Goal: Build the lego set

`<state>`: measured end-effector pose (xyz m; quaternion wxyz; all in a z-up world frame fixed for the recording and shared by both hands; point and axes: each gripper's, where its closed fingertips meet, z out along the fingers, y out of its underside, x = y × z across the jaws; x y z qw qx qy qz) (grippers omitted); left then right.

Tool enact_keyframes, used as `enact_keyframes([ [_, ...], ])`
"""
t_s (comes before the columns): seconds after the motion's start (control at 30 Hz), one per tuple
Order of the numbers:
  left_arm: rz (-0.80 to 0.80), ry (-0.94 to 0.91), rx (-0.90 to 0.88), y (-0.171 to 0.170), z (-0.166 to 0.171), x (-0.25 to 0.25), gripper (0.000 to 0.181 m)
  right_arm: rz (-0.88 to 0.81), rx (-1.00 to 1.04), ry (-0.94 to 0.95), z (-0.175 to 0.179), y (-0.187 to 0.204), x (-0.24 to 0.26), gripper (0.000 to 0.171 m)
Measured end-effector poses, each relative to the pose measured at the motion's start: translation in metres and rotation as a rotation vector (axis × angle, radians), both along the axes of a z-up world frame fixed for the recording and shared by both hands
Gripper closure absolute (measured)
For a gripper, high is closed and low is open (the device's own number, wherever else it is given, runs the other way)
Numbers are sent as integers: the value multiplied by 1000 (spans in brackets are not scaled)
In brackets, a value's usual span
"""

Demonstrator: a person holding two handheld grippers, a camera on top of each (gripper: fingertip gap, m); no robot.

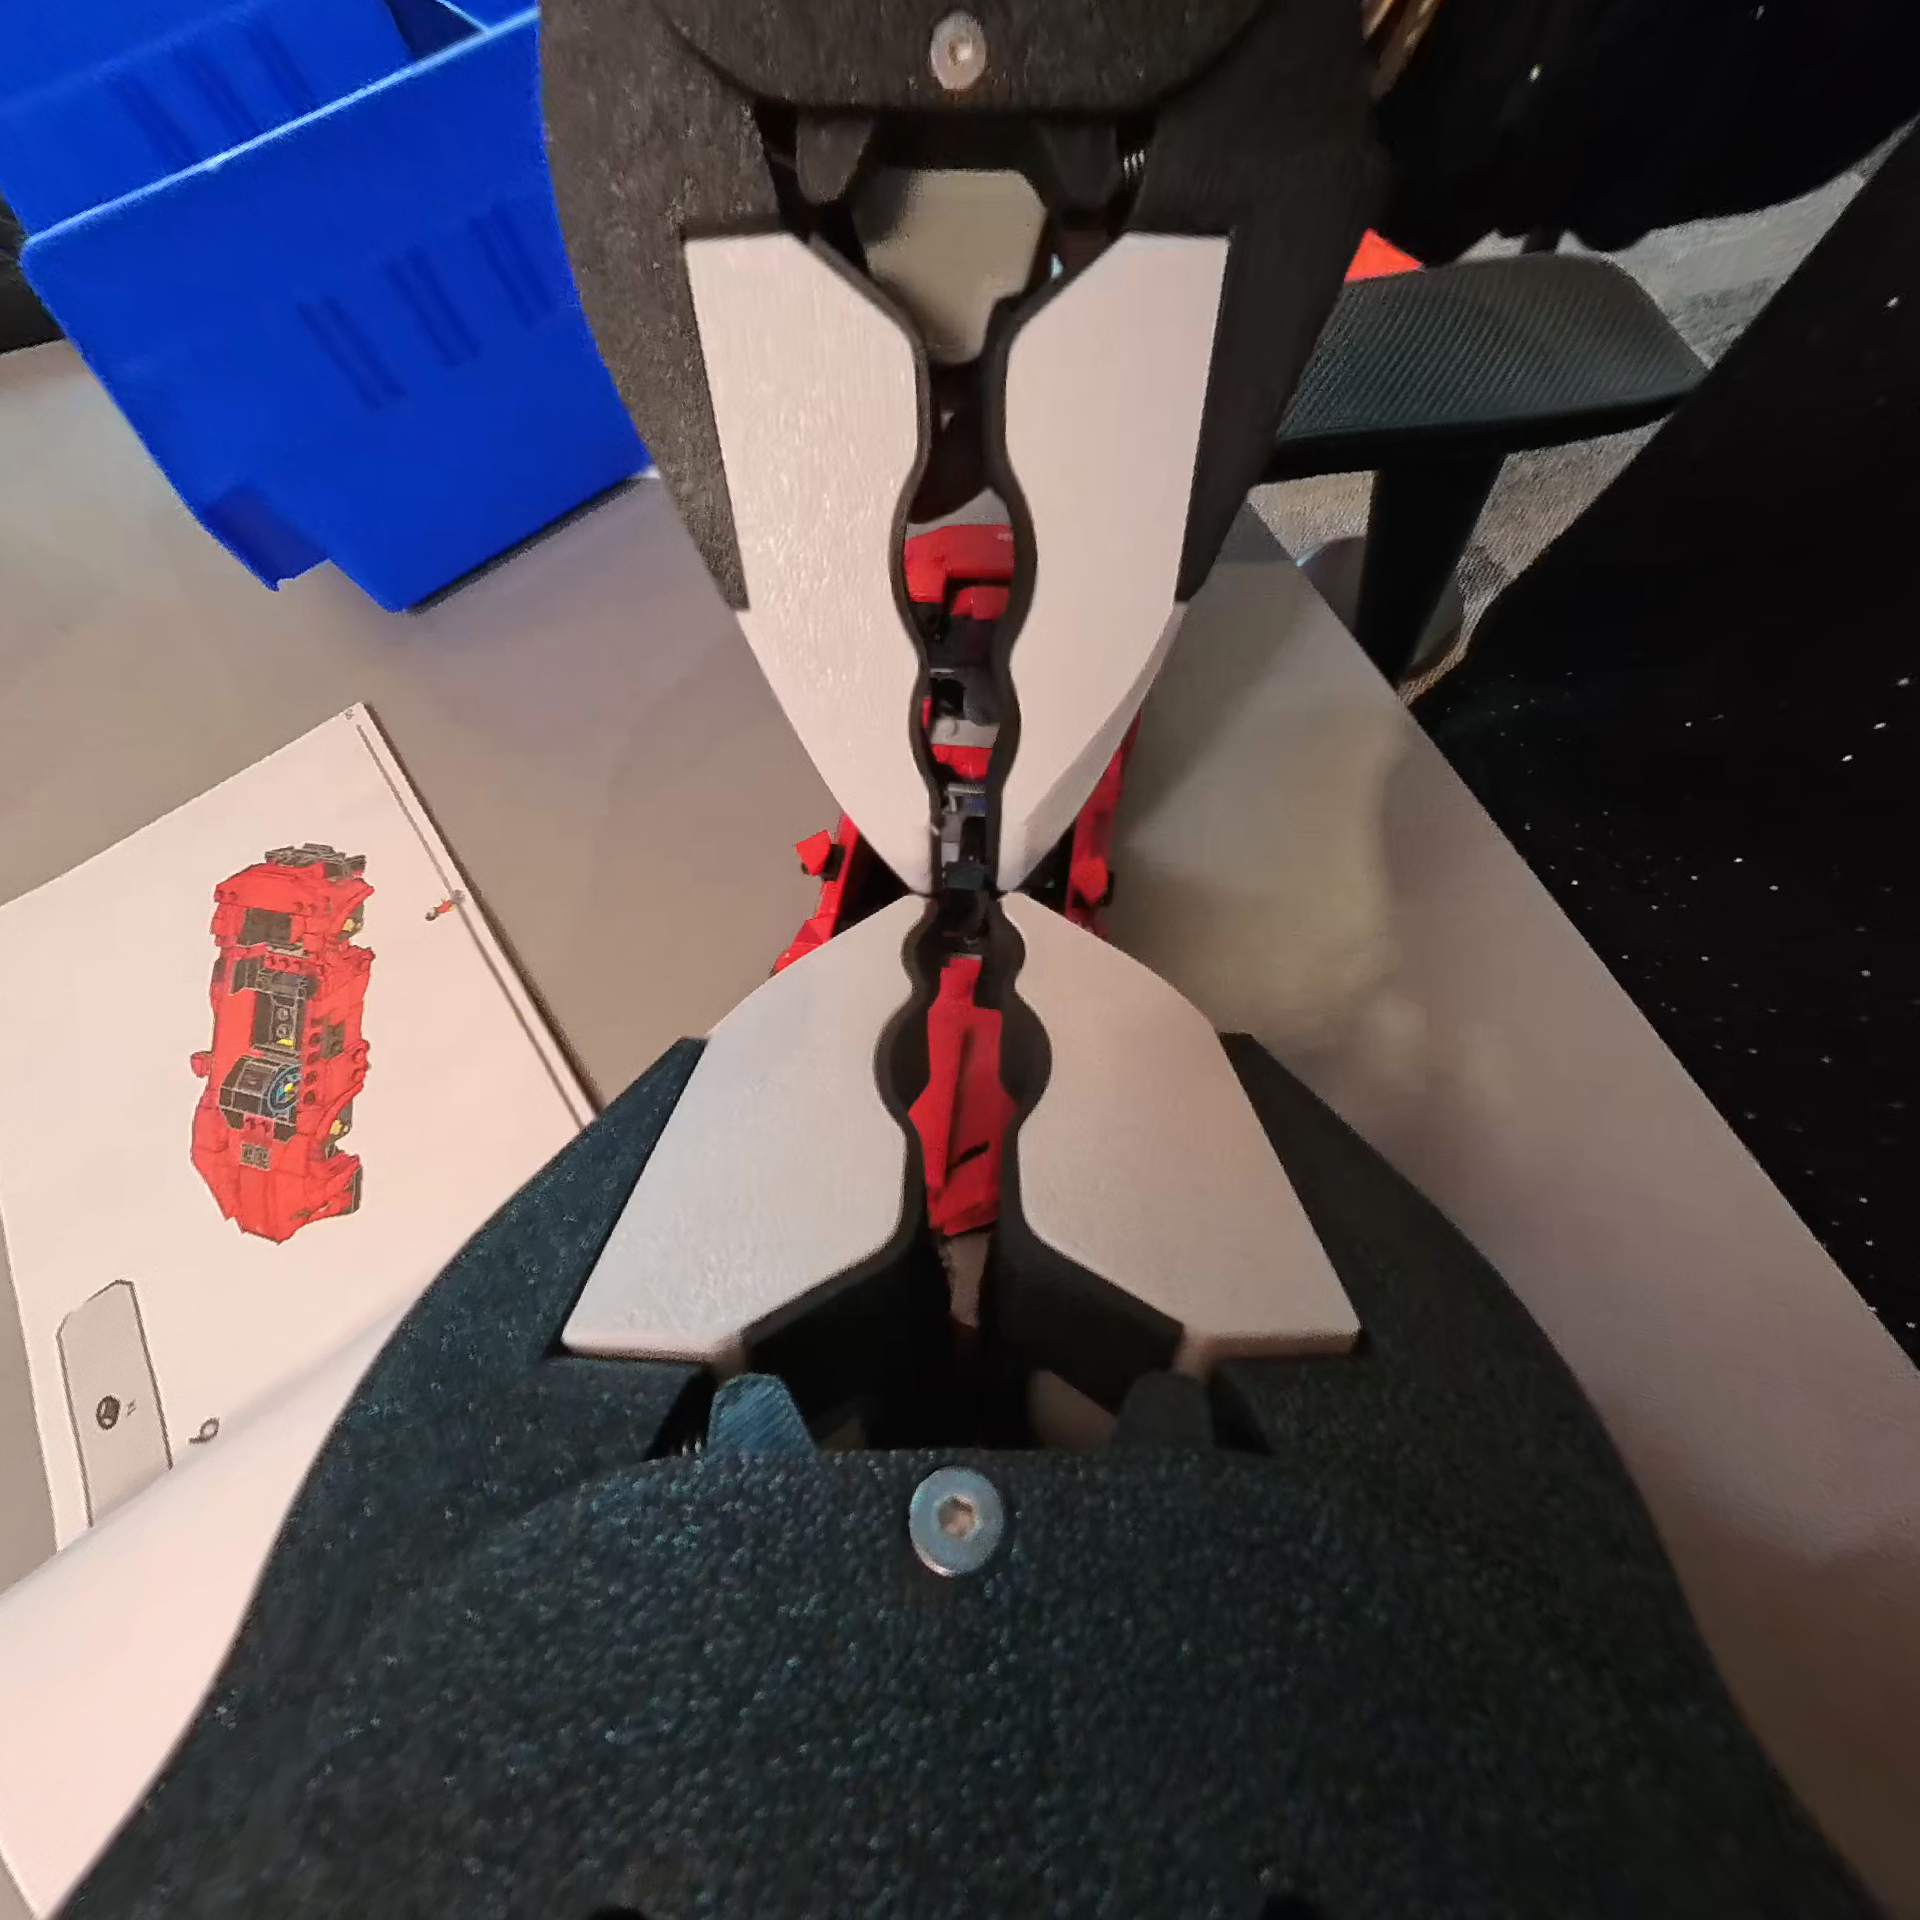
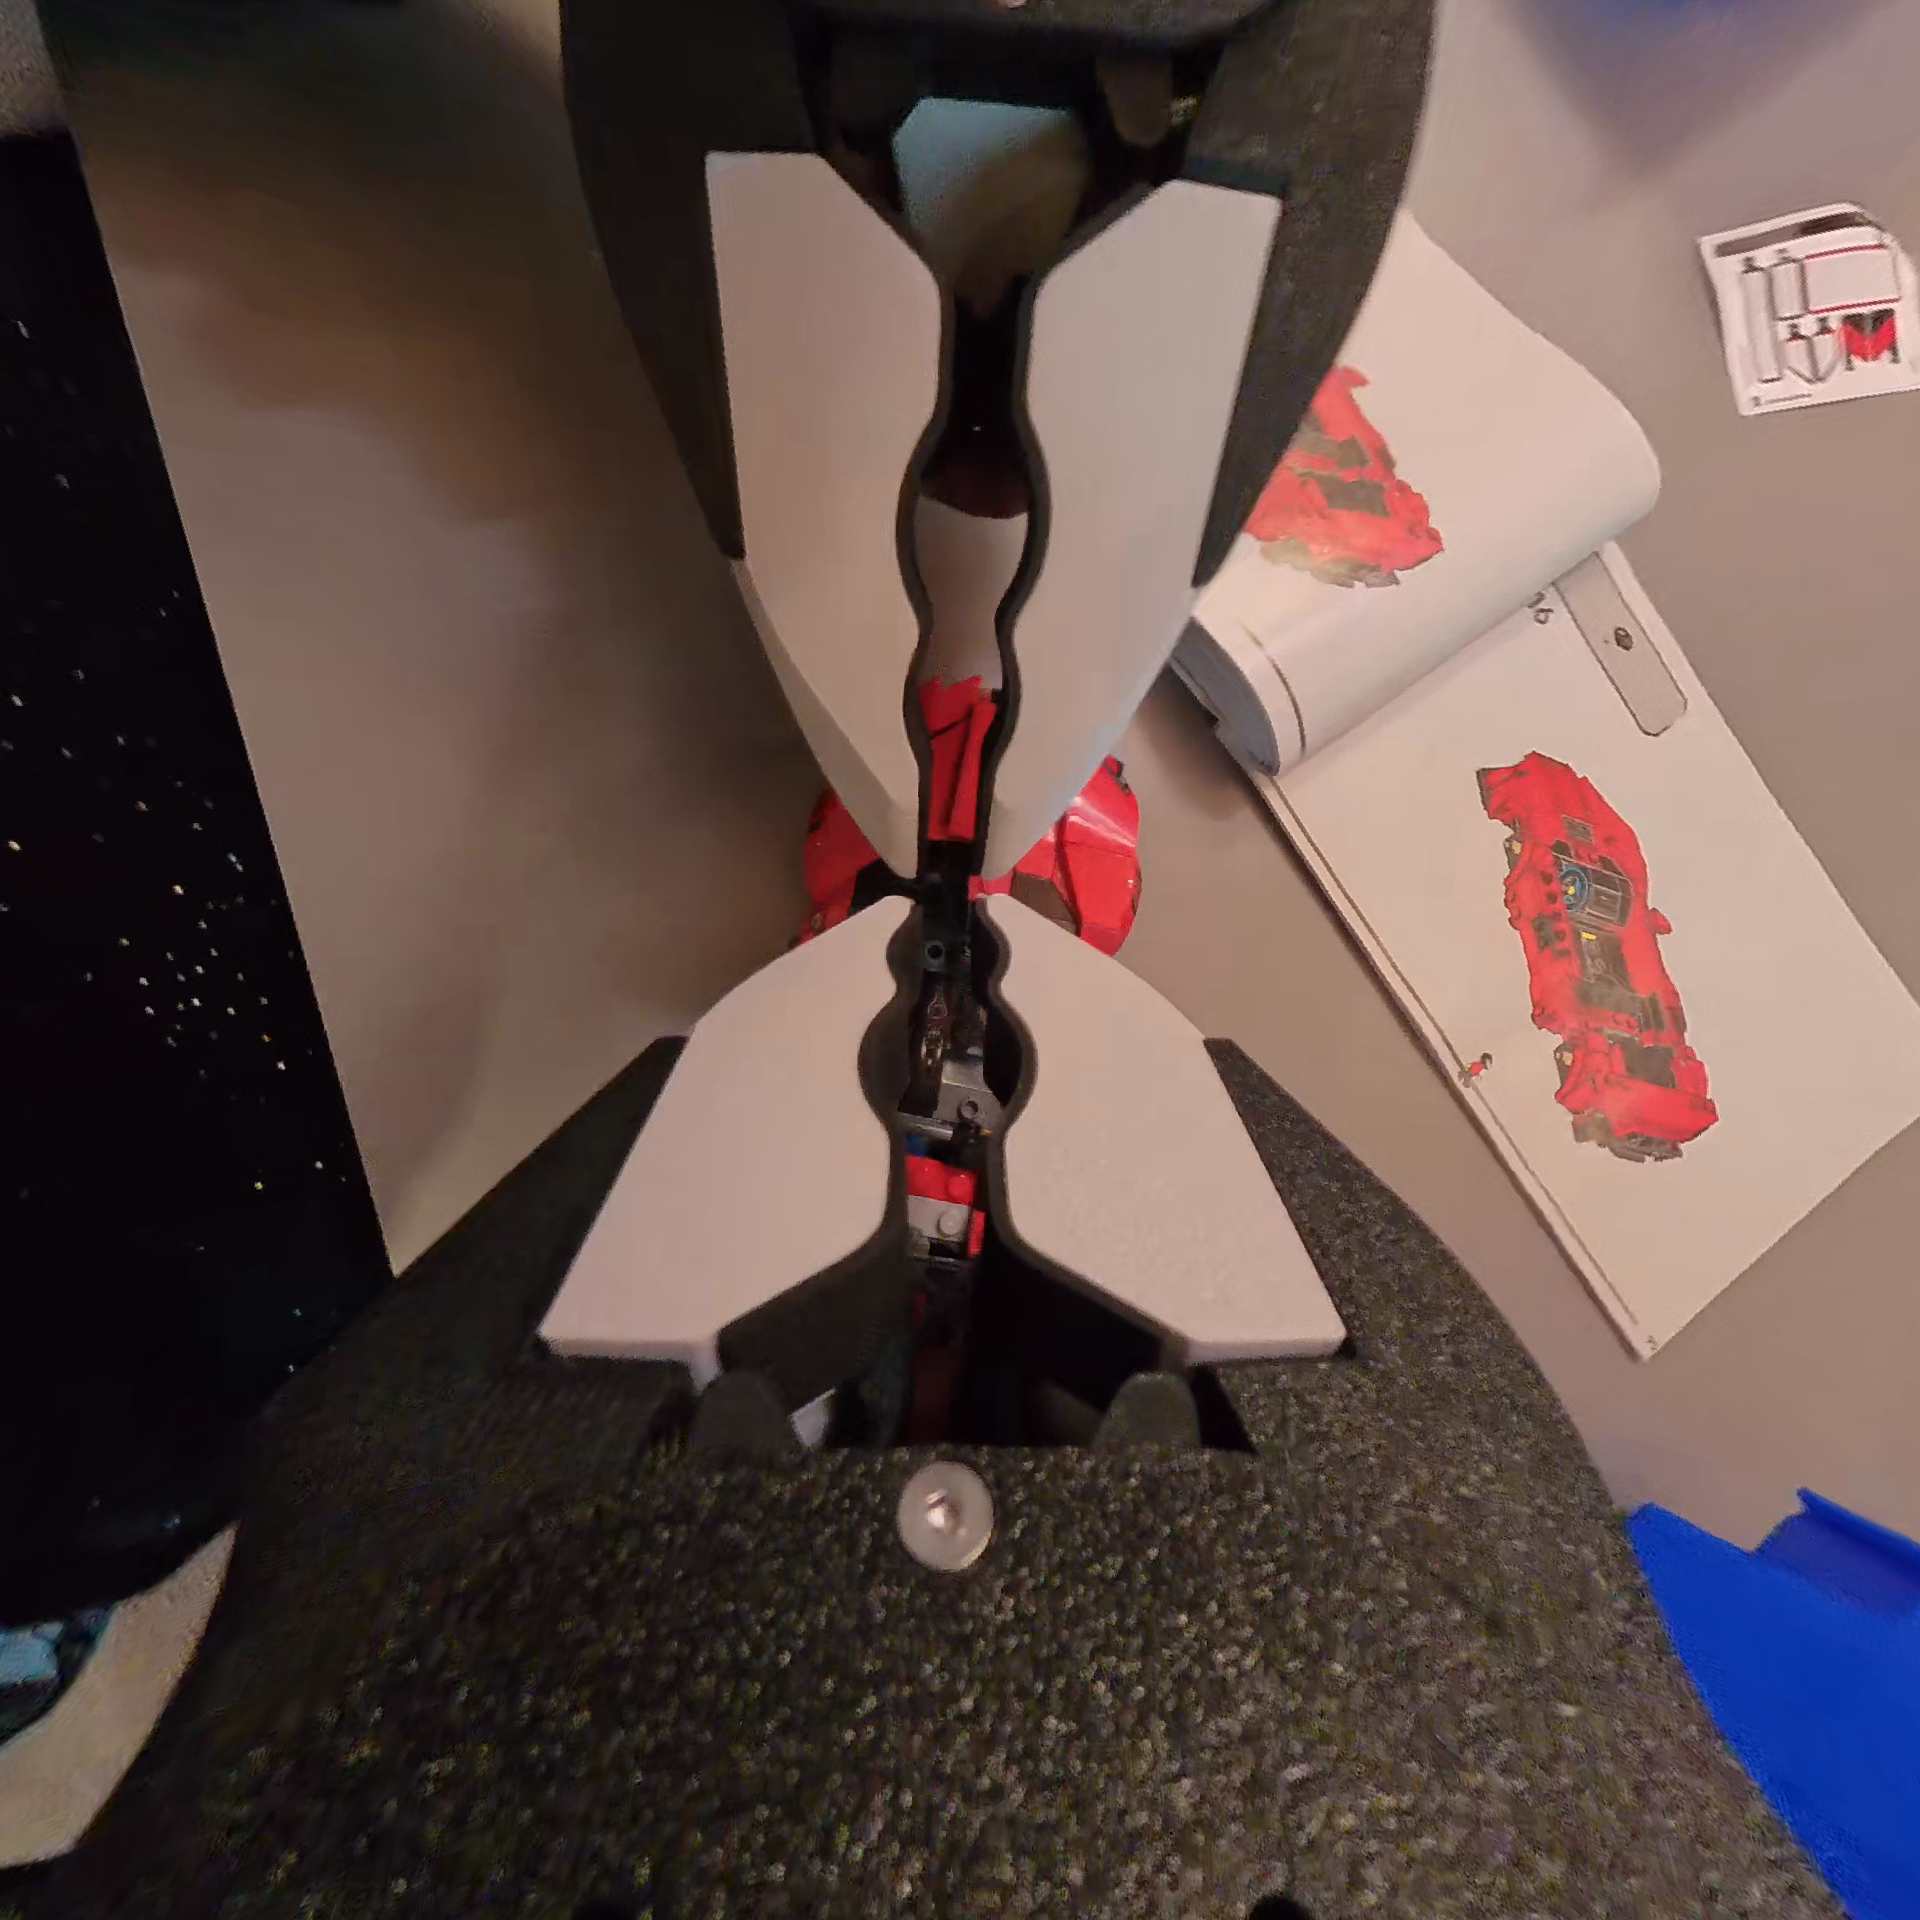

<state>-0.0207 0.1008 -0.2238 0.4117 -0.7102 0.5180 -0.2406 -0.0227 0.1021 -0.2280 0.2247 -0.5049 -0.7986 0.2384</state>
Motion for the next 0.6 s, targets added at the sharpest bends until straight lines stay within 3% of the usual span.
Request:
enact_keyframes([
  [0.3, -21, -23, -2, 0, -1, -2, 173, -70, -98, 80, 1, 0, 2, 158],
  [0.6, -33, -34, -14, -1, -3, 1, 174, -66, -103, 96, -1, -1, 2, 163],
])
